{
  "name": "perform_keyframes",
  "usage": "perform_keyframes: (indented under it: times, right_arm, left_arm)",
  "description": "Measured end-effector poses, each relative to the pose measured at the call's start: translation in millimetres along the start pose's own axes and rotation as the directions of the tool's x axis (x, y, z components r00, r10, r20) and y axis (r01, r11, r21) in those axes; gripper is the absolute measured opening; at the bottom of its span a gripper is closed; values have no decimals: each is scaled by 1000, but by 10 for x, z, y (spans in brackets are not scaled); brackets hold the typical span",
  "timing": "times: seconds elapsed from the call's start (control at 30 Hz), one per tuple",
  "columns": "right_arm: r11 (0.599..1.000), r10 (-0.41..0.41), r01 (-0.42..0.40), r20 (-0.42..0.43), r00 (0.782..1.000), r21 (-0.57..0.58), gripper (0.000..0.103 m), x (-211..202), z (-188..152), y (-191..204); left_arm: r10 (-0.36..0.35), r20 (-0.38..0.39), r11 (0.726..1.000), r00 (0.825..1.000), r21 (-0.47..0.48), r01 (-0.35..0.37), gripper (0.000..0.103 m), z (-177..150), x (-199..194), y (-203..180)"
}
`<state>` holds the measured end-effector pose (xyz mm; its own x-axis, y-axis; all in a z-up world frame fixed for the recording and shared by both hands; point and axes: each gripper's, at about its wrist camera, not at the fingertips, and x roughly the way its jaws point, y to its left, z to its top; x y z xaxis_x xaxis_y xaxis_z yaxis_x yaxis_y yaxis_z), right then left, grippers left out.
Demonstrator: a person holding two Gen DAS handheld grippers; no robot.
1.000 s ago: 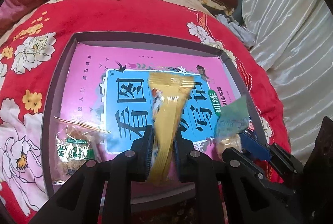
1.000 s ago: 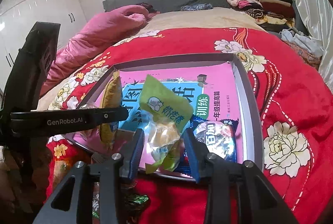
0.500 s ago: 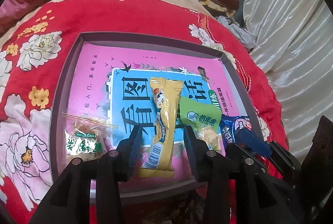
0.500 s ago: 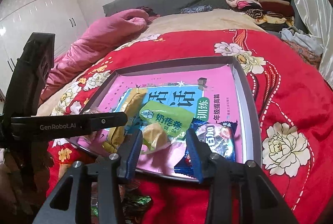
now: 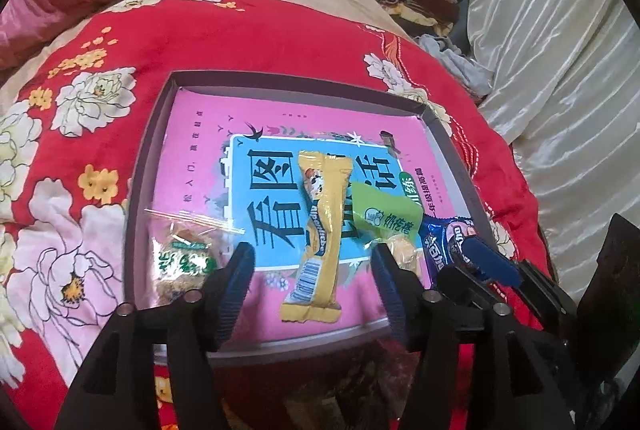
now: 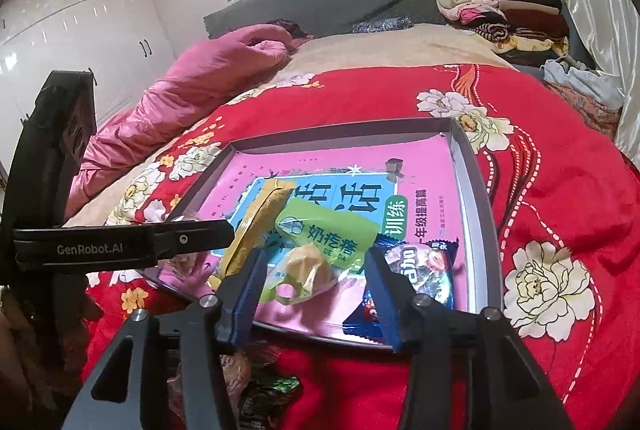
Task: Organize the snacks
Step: 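Release the yellow stick bag onto the book with the left tool while the right tool releases the green bag, then withdraw both open tools from the tray toward the remaining snacks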
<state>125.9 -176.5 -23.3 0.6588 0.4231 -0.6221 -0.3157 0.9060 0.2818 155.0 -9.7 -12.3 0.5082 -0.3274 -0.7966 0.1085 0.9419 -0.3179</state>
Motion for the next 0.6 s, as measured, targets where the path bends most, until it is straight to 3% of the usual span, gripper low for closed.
perform_keyframes:
  times: [0.1, 0.6]
  right_arm:
    - [1000, 15, -15, 22, 1000, -11, 58, -44, 17, 34]
    - [999, 32, -31, 46, 998, -20, 61, -231, 0, 127]
  left_arm:
    - [3, 5, 1000, 1000, -4, -3, 72, -24, -56, 22]
    - [33, 25, 999, 999, -9, -32, 75, -133, -372, 154]
